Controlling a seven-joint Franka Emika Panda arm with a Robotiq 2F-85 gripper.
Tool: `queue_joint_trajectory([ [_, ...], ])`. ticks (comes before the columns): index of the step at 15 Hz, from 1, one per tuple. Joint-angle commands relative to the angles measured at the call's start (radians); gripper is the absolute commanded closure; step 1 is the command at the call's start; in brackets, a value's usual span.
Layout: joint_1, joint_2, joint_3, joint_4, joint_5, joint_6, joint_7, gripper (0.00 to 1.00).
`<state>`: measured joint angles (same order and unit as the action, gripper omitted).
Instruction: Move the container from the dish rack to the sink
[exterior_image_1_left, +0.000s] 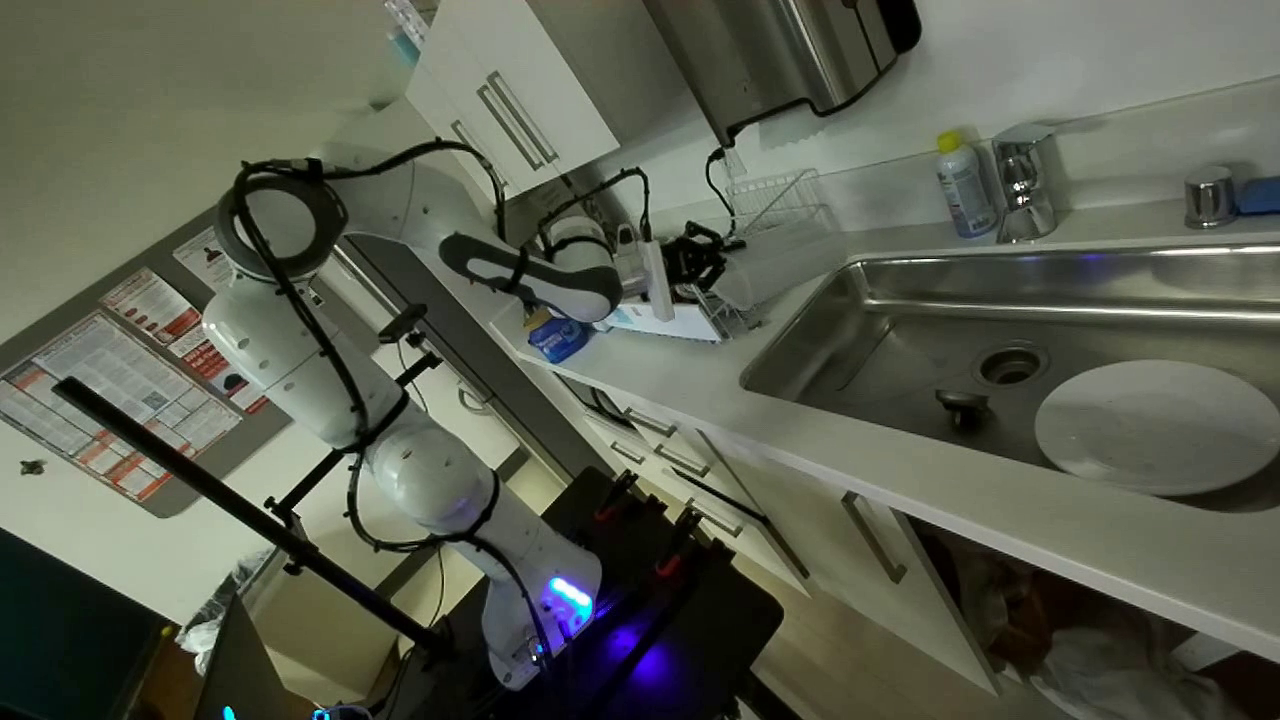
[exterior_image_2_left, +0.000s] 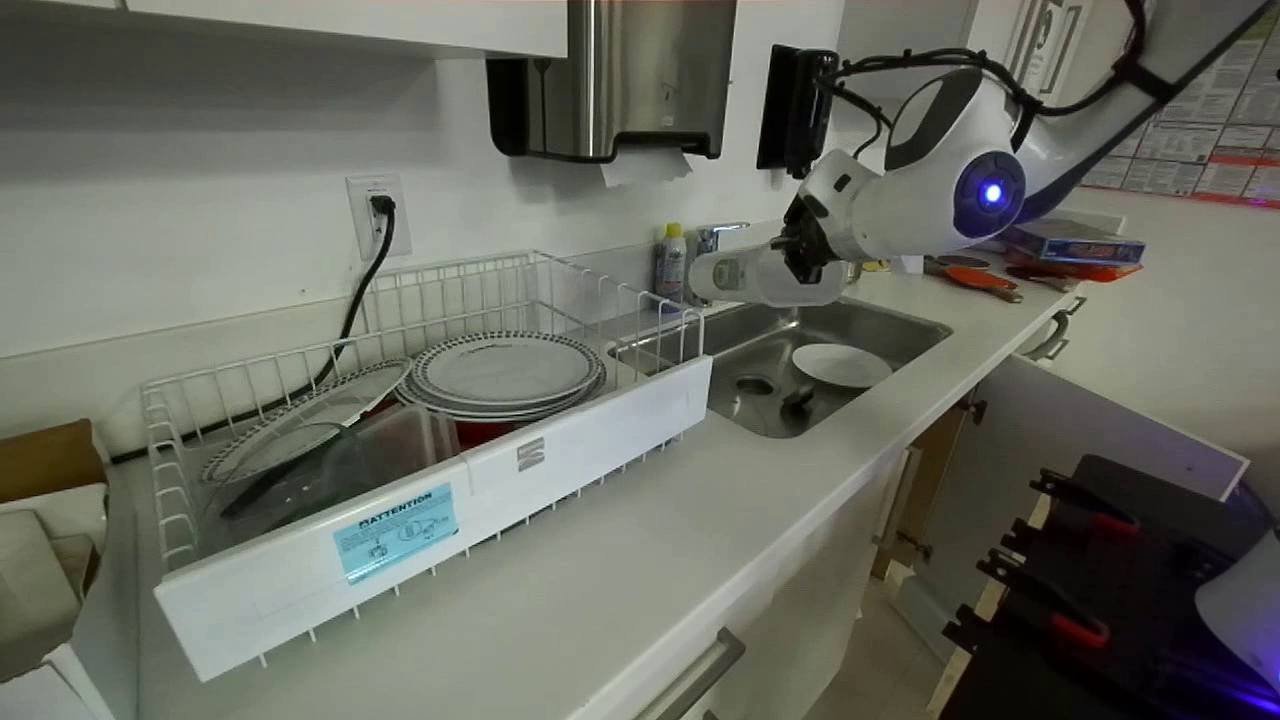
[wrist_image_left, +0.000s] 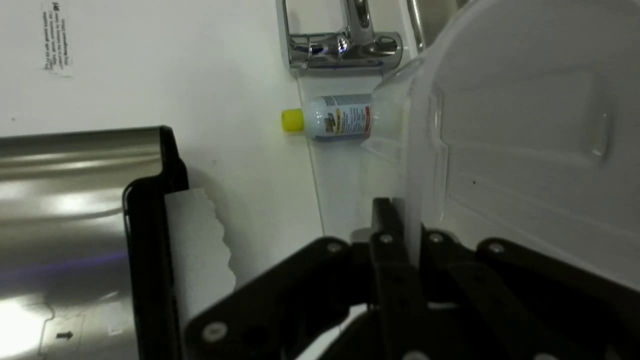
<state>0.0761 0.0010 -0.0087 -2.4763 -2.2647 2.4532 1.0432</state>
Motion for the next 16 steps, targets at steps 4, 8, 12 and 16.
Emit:
queue_joint_trajectory([
  [4, -0.102, 0.149, -0.016, 0.110, -0.277, 0.099, 0.056, 0.99],
  [8, -0.116, 0.244, 0.042, 0.210, -0.353, 0.180, 0.044, 0.99],
  [12, -0.129, 0.340, 0.093, 0.301, -0.340, 0.201, -0.029, 0.99],
  [16, -0.169, 0.382, 0.107, 0.326, -0.337, 0.181, -0.036, 0.99],
])
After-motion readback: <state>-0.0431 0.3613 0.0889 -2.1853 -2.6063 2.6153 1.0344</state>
